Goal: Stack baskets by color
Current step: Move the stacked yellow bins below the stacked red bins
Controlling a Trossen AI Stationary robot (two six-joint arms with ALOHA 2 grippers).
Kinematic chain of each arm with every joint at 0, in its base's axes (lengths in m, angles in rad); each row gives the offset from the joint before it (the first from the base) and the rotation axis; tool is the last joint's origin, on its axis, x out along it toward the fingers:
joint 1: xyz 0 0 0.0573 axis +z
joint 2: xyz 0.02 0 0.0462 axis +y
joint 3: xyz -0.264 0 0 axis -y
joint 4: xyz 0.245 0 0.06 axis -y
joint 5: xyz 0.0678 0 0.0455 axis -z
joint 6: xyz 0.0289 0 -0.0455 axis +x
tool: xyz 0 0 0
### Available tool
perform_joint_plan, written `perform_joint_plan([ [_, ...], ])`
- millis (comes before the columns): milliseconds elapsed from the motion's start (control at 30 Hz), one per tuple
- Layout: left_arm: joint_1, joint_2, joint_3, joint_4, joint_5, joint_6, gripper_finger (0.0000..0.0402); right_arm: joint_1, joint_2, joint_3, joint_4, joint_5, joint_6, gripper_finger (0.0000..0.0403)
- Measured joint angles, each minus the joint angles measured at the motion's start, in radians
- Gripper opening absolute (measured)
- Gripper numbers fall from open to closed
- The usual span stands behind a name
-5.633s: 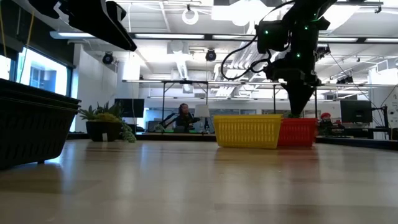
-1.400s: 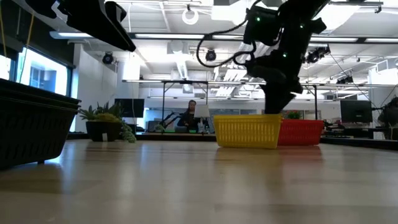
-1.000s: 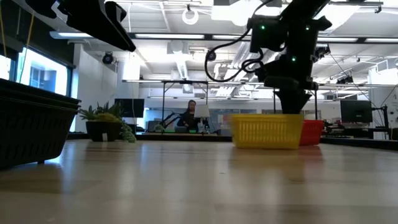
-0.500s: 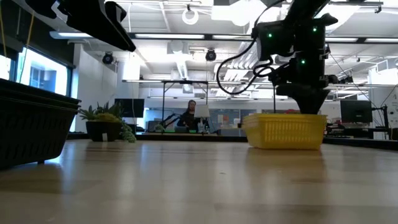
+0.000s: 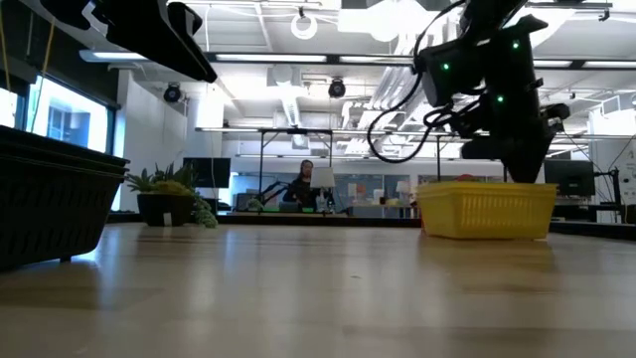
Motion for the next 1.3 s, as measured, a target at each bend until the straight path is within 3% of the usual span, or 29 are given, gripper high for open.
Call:
perform_joint_plan([
  [333,0.000,0.000,0.000,-0.002,0.000,0.000,0.0141,0.000,0.000,0.000,-0.134,-0.011,0.107,0.0053],
  [767,0.000,0.000,0.000,-0.003,0.000,0.000,0.0141,0.024,0.000,0.081,-0.121,0.124,0.051,0.0053],
  [933,0.000,0.000,0.000,-0.002,0.000,0.000,0.0141,0.055,0.000,0.150,0.031,0.125,-0.077,0.0053],
  [1300,0.000,0.000,0.000,-0.002,0.000,-0.001,0.0141,0.080,0.000,0.166,0.475,-0.051,-0.366,0.0053],
])
